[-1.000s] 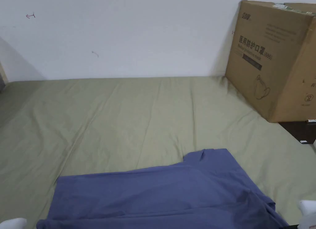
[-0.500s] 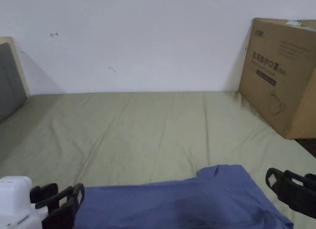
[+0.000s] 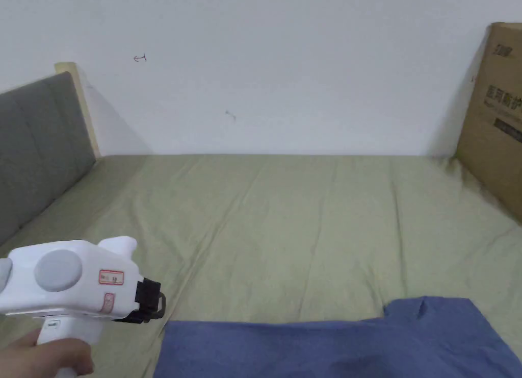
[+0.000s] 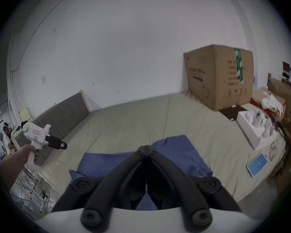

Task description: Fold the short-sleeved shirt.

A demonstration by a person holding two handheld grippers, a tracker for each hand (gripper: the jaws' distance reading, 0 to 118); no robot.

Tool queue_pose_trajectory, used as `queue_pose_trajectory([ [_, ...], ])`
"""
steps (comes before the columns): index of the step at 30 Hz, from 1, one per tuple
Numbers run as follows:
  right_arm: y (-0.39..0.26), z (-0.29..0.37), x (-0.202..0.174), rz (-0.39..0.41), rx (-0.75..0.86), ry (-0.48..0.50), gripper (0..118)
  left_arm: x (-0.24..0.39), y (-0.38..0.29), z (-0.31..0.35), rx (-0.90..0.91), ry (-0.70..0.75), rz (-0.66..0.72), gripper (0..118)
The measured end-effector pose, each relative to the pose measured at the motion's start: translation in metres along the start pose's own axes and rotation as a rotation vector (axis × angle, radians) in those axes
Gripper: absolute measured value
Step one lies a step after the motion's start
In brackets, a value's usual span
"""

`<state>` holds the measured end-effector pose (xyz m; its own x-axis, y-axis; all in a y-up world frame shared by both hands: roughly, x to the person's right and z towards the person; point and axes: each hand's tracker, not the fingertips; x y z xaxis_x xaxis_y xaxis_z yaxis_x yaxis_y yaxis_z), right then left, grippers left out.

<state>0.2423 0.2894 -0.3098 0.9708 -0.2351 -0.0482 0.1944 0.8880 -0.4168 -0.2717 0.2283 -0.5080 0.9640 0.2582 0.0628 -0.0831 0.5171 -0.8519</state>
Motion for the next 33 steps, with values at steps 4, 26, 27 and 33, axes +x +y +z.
queue_pose_trajectory([
  [4, -0.017, -0.030, 0.027, -0.023, -0.121, -0.039, 0, -0.032, 0.013, -0.076, -0.016, 0.102, -0.038, 85],
  [26, -0.004, -0.133, 0.103, -0.157, -0.229, -0.081, 0, -0.002, -0.045, -0.120, 0.088, 0.024, -0.091, 4],
  [27, 0.006, -0.152, 0.113, -0.121, -0.226, -0.114, 0, -0.004, -0.038, -0.114, 0.098, 0.006, -0.082, 4],
  [33, 0.036, -0.286, 0.152, -0.153, -0.478, -0.132, 117, 0.010, -0.039, -0.072, 0.147, -0.030, -0.085, 4],
])
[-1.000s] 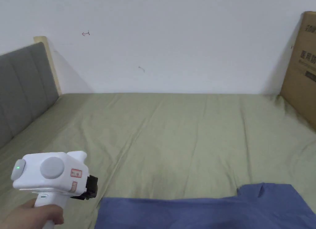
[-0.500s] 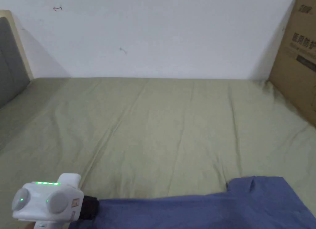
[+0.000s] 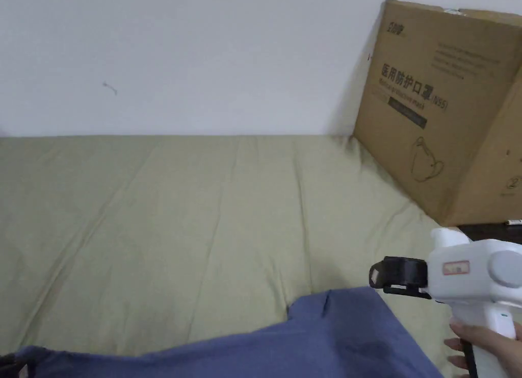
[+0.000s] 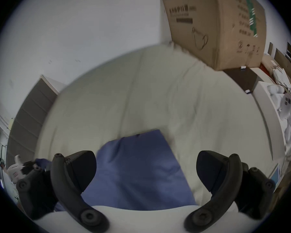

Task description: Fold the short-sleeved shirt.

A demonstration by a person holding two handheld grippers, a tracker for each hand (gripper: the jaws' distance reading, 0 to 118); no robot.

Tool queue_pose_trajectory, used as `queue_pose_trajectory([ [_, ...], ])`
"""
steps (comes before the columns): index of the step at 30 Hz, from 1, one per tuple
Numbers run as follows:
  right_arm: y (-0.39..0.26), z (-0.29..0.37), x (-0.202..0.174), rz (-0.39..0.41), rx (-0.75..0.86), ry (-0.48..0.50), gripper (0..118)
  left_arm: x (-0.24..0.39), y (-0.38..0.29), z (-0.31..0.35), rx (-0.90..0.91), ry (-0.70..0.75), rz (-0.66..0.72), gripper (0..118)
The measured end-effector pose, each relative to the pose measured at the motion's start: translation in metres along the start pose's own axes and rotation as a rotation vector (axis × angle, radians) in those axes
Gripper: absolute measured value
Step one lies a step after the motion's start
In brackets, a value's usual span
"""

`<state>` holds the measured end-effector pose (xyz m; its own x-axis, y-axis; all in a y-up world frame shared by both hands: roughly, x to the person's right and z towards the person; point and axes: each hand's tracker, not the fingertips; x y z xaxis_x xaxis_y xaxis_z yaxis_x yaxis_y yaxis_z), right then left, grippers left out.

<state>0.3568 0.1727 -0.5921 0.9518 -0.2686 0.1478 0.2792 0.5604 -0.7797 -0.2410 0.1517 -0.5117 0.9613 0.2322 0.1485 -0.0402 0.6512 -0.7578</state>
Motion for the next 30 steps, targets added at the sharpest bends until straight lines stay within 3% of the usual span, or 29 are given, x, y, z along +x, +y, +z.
queue_pose_trajectory([
  [5, 0.014, -0.082, 0.009, 0.034, -0.210, -0.175, 115, 0.008, 0.005, 0.010, -0.001, 0.024, -0.008, 4],
  [7, 0.015, -0.098, 0.010, 0.035, -0.233, -0.190, 93, 0.010, 0.005, 0.012, -0.009, 0.023, -0.008, 4],
  [8, 0.015, -0.108, 0.024, 0.030, -0.244, -0.184, 89, 0.011, 0.004, 0.012, -0.011, 0.024, -0.010, 4],
  [11, 0.009, -0.105, 0.021, 0.023, -0.210, -0.179, 83, 0.011, 0.004, 0.010, -0.018, 0.003, -0.003, 4],
  [12, 0.006, -0.102, 0.022, 0.027, -0.213, -0.159, 76, 0.012, 0.002, 0.009, -0.024, -0.006, 0.007, 4],
  [13, 0.006, -0.097, 0.019, 0.038, -0.205, -0.116, 58, 0.014, 0.000, 0.008, -0.026, -0.008, 0.017, 4],
  [15, 0.003, -0.086, 0.017, 0.031, -0.203, -0.009, 1, 0.010, 0.000, 0.003, -0.025, -0.003, 0.025, 4],
  [17, -0.004, -0.067, 0.018, -0.029, -0.172, -0.006, 1, 0.009, 0.000, 0.002, -0.016, 0.001, 0.034, 4],
  [21, -0.005, -0.025, 0.024, -0.036, -0.009, -0.100, 1, 0.002, 0.011, 0.006, 0.050, 0.089, 0.086, 4],
  [24, 0.004, 0.008, 0.026, -0.106, 0.072, -0.072, 1, -0.011, 0.027, 0.007, 0.095, 0.081, 0.155, 4],
  [30, 0.024, 0.048, 0.009, -0.081, 0.180, -0.085, 1, -0.012, 0.064, 0.004, 0.146, 0.026, 0.150, 4],
])
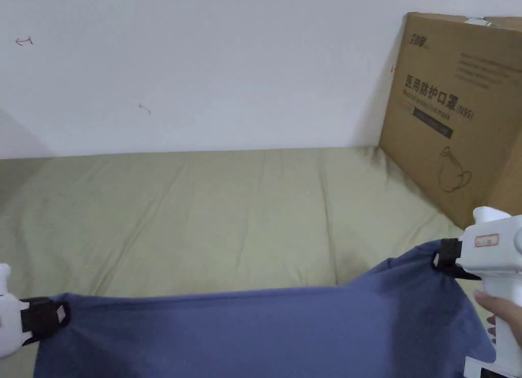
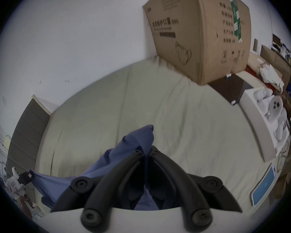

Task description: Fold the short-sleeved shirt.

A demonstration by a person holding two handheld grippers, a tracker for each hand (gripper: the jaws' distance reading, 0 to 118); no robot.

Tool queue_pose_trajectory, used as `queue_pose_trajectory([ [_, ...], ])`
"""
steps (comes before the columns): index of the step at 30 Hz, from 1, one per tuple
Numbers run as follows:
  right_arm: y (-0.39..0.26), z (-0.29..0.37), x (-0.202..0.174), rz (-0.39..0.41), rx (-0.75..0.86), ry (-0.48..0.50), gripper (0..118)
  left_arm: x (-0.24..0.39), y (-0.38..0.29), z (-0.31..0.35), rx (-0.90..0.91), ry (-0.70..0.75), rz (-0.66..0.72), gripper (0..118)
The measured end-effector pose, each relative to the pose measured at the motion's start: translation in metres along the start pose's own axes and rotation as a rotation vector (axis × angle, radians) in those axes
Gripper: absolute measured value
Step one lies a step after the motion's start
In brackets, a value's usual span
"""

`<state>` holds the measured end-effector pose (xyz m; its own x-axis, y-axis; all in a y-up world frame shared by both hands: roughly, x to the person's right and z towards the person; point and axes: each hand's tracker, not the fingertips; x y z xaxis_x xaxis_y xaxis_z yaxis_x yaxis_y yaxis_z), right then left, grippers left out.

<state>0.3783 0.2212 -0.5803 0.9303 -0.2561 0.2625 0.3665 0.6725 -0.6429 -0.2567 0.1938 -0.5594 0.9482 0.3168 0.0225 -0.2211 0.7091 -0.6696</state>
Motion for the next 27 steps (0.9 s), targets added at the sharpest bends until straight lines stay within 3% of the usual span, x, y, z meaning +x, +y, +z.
queue_pose_trajectory([
  [4, 0.007, 0.023, -0.009, -0.007, 0.058, 0.018, 1, 0.008, 0.016, 0.001, 0.027, -0.018, -0.028, 4],
  [7, -0.009, 0.037, -0.002, 0.034, 0.047, -0.001, 1, 0.009, 0.006, 0.009, 0.006, -0.033, -0.068, 4],
  [10, -0.053, 0.060, 0.019, 0.047, 0.025, 0.002, 1, -0.002, -0.030, 0.028, -0.049, -0.053, -0.088, 4],
  [15, -0.152, 0.103, 0.068, -0.003, -0.112, 0.043, 1, -0.026, -0.116, 0.072, -0.179, -0.072, -0.126, 4],
  [20, -0.216, 0.082, 0.092, -0.021, -0.206, -0.016, 2, -0.034, -0.170, 0.062, -0.315, -0.048, -0.158, 7],
  [21, -0.221, 0.075, 0.092, -0.031, -0.210, -0.015, 3, -0.034, -0.173, 0.058, -0.304, -0.047, -0.152, 12],
  [22, -0.222, 0.068, 0.092, -0.029, -0.206, -0.024, 8, -0.035, -0.176, 0.054, -0.302, -0.036, -0.153, 22],
  [23, -0.221, 0.065, 0.087, 0.005, -0.195, -0.051, 21, -0.034, -0.176, 0.052, -0.302, -0.029, -0.151, 36],
  [25, -0.215, 0.068, 0.074, 0.092, -0.170, -0.097, 76, -0.027, -0.169, 0.054, -0.284, -0.050, -0.135, 83],
  [26, -0.208, 0.074, 0.068, 0.130, -0.164, -0.095, 98, -0.018, -0.163, 0.057, -0.280, -0.021, -0.147, 107],
  [27, -0.201, 0.082, 0.062, 0.146, -0.156, -0.080, 110, -0.012, -0.158, 0.062, -0.259, 0.022, -0.188, 115],
])
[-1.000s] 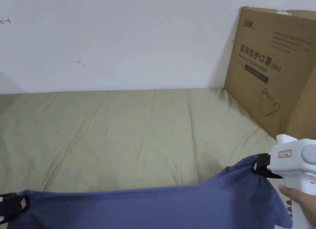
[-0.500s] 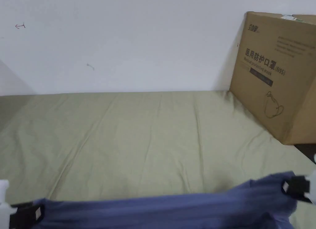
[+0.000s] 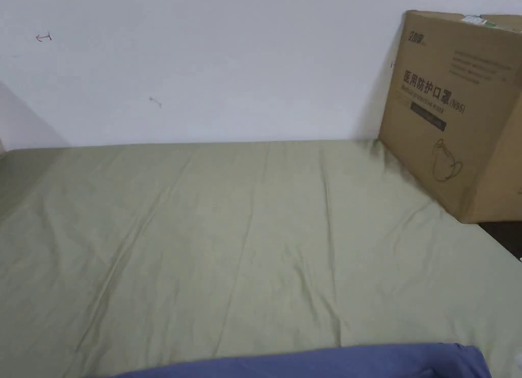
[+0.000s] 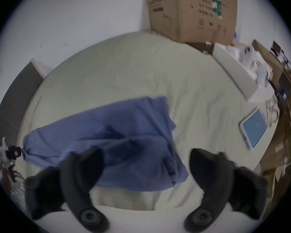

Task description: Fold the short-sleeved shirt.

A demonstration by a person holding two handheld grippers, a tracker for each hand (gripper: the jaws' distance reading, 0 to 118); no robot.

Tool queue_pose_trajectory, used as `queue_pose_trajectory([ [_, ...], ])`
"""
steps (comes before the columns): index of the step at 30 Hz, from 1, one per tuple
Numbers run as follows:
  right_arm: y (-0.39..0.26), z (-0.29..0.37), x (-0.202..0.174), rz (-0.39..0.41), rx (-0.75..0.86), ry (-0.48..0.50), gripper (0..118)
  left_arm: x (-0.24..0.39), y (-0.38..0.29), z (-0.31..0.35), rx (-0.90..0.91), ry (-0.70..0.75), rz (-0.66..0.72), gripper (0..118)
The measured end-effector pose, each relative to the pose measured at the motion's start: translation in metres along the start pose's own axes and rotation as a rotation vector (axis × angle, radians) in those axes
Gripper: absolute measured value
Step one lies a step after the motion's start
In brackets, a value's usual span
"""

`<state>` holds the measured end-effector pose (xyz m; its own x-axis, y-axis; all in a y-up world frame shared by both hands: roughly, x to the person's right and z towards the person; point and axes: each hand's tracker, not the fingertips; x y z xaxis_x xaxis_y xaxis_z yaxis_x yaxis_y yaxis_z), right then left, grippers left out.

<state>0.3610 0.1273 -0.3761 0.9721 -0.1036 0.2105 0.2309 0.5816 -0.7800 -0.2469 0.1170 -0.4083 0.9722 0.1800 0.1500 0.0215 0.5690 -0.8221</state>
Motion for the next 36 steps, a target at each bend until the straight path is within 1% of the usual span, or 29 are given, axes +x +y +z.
queue_pose_trajectory([
  [1, 0.007, 0.013, -0.005, 0.004, 0.021, 0.032, 110, 0.004, 0.006, 0.013, 0.046, -0.002, -0.022, 112],
  [3, 0.024, 0.044, -0.017, 0.010, 0.099, 0.111, 110, 0.017, 0.024, 0.044, 0.128, -0.033, -0.032, 112],
  [4, 0.029, 0.067, -0.026, 0.016, 0.147, 0.128, 110, 0.024, 0.031, 0.059, 0.170, -0.038, -0.040, 112],
  [7, 0.039, 0.134, -0.057, 0.050, 0.412, 0.177, 110, 0.050, 0.046, 0.114, 0.399, -0.008, -0.079, 112],
  [8, 0.038, 0.157, -0.069, 0.049, 0.546, 0.177, 110, 0.063, 0.047, 0.133, 0.497, 0.009, -0.087, 112],
  [9, 0.038, 0.180, -0.079, 0.075, 0.684, 0.138, 110, 0.077, 0.044, 0.153, 0.626, 0.065, -0.089, 109],
  [10, 0.023, 0.193, -0.095, 0.093, 0.824, 0.066, 110, 0.087, 0.038, 0.164, 0.739, 0.106, -0.088, 104],
  [11, 0.012, 0.214, -0.121, 0.110, 0.972, -0.018, 110, 0.097, 0.029, 0.174, 0.865, 0.125, -0.082, 97],
  [12, 0.002, 0.221, -0.135, 0.104, 1.084, -0.107, 110, 0.103, 0.019, 0.176, 0.967, 0.149, -0.074, 88],
  [13, -0.004, 0.222, -0.145, 0.077, 1.117, -0.106, 110, 0.108, 0.011, 0.177, 1.037, 0.181, -0.058, 86],
  [14, -0.015, 0.216, -0.158, 0.063, 1.148, -0.148, 110, 0.116, 0.003, 0.177, 1.087, 0.211, -0.040, 84],
  [15, -0.020, 0.190, -0.146, 0.034, 1.120, -0.222, 110, 0.121, -0.002, 0.175, 1.076, 0.212, -0.024, 80],
  [16, -0.021, 0.186, -0.146, 0.045, 1.049, -0.209, 109, 0.123, -0.005, 0.173, 1.055, 0.190, -0.021, 69],
  [17, -0.024, 0.178, -0.144, 0.101, 0.968, -0.073, 109, 0.126, -0.007, 0.167, 1.014, 0.162, -0.015, 51],
  [18, -0.027, 0.173, -0.141, 0.127, 0.927, -0.001, 101, 0.127, -0.010, 0.163, 0.985, 0.145, -0.003, 13],
  [19, -0.037, 0.169, -0.144, 0.125, 0.948, -0.017, 72, 0.128, -0.012, 0.156, 0.945, 0.159, -0.018, 0],
  [20, -0.040, 0.167, -0.143, 0.129, 0.987, -0.086, 21, 0.132, -0.013, 0.152, 0.915, 0.187, -0.038, 0],
  [21, -0.039, 0.164, -0.138, 0.123, 0.992, -0.140, 0, 0.131, -0.014, 0.150, 0.905, 0.210, -0.061, 0],
  [22, -0.037, 0.166, -0.129, 0.119, 1.024, -0.106, 0, 0.131, -0.016, 0.149, 0.902, 0.206, -0.067, 0],
  [23, -0.040, 0.174, -0.134, 0.103, 1.006, -0.074, 0, 0.131, -0.017, 0.149, 0.900, 0.218, -0.068, 0],
  [24, -0.036, 0.176, -0.129, 0.088, 0.995, -0.072, 0, 0.130, -0.019, 0.151, 0.905, 0.221, -0.065, 0],
  [26, -0.031, 0.179, -0.123, 0.055, 0.995, -0.114, 0, 0.133, -0.021, 0.153, 0.917, 0.246, -0.056, 0],
  [27, -0.031, 0.182, -0.130, 0.052, 0.998, -0.120, 0, 0.131, -0.018, 0.156, 0.920, 0.253, -0.052, 0],
  [29, -0.026, 0.185, -0.127, 0.046, 0.983, -0.108, 0, 0.129, -0.013, 0.161, 0.913, 0.269, -0.046, 0],
  [30, -0.025, 0.186, -0.126, 0.042, 0.933, -0.112, 0, 0.121, -0.006, 0.166, 0.893, 0.250, -0.039, 0],
  [32, -0.022, 0.191, -0.129, 0.049, 0.876, -0.080, 0, 0.096, 0.011, 0.172, 0.816, 0.148, 0.010, 0],
  [33, -0.023, 0.194, -0.129, 0.047, 0.861, -0.040, 0, 0.077, 0.021, 0.172, 0.740, 0.072, 0.045, 0],
  [35, -0.023, 0.207, -0.137, 0.080, 0.824, 0.014, 0, 0.032, 0.043, 0.159, 0.500, -0.113, 0.170, 0],
  [36, -0.025, 0.208, -0.140, 0.092, 0.820, 0.013, 0, 0.005, 0.051, 0.144, 0.360, -0.221, 0.256, 0],
])
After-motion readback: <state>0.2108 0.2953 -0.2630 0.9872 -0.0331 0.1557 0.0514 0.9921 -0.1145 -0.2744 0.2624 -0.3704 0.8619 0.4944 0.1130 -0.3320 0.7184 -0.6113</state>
